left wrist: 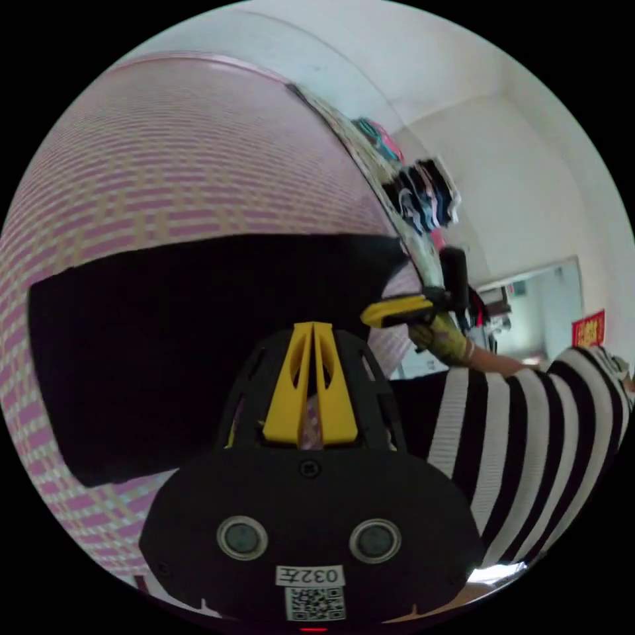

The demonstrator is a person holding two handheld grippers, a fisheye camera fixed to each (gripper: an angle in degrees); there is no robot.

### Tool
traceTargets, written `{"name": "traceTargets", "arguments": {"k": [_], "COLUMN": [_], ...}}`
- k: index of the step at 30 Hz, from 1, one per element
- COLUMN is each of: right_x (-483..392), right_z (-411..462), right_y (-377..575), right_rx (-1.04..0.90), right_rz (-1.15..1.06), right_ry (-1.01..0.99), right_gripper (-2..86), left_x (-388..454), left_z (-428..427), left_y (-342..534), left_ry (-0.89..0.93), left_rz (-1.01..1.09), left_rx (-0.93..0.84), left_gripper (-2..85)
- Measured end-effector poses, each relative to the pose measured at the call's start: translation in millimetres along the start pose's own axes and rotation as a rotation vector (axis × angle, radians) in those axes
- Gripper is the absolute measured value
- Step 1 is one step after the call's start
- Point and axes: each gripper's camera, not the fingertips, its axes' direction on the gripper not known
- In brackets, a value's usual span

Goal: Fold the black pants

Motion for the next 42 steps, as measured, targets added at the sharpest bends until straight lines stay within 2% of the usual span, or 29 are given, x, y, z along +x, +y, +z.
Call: {"name": "traceTargets", "arguments": {"k": [3,6,9,14,16,21,24,28,33,35,36,40,42], "right_x": [15.7,36.7,57.7,102.6,130.4,169.4,176.7,189.7,185.5,174.0,164.1,168.0,166.1], "right_z": [3.5,-25.7,-66.7,-161.8,-208.0,-272.9,-301.3,-321.7,-335.6,-346.1,-354.1,-350.9,-355.6], "right_y": [-2.0,13.1,41.9,117.9,159.5,203.2,198.1,192.6,187.1,190.5,195.1,211.1,224.6], "right_rx": [-0.045,0.027,0.111,0.439,0.595,0.789,0.782,0.753,0.681,0.716,0.748,0.641,0.689], "right_rz": [0.028,0.131,0.249,0.518,0.711,0.916,0.92,0.978,0.94,0.883,0.849,0.872,0.866], "right_ry": [-0.039,-0.134,-0.184,-0.171,-0.114,-0.156,-0.115,-0.097,-0.09,-0.109,-0.112,-0.081,-0.094], "right_gripper": [-0.6,-0.6,0.7,5.2,7.0,7.9,7.8,7.2,0.6,0.3,0.4,5.9,8.0], "left_x": [-16.7,-52.5,-69.5,-62.4,-51.1,-39.6,-33.0,-35.4,-56.2,-61.1,-64.3,-82.9,-89.1], "left_z": [26.0,4.1,-10.9,-23.1,-15.9,14.6,31.2,48.5,43.4,38.9,34.8,25.6,24.0], "left_y": [11.0,31.6,44.8,46.9,35.9,6.9,-8.6,-15.1,-9.4,-9.2,-8.6,-2.1,-1.1], "left_ry": [-0.14,-0.031,0.0,-0.009,0.072,0.145,0.173,0.079,0.094,0.082,0.071,0.098,0.124], "left_rz": [-0.034,-0.128,-0.184,-0.185,-0.134,-0.094,-0.064,-0.056,-0.111,-0.128,-0.142,-0.2,-0.221], "left_rx": [-0.117,-0.008,0.017,0.039,0.054,0.024,-0.023,-0.146,-0.141,-0.134,-0.127,-0.119,-0.128], "left_gripper": [-1.0,-1.0,-0.9,-0.9,-0.9,-0.9,-0.9,-0.9,-0.9,-0.9,-0.9,-0.9,-0.9]}}
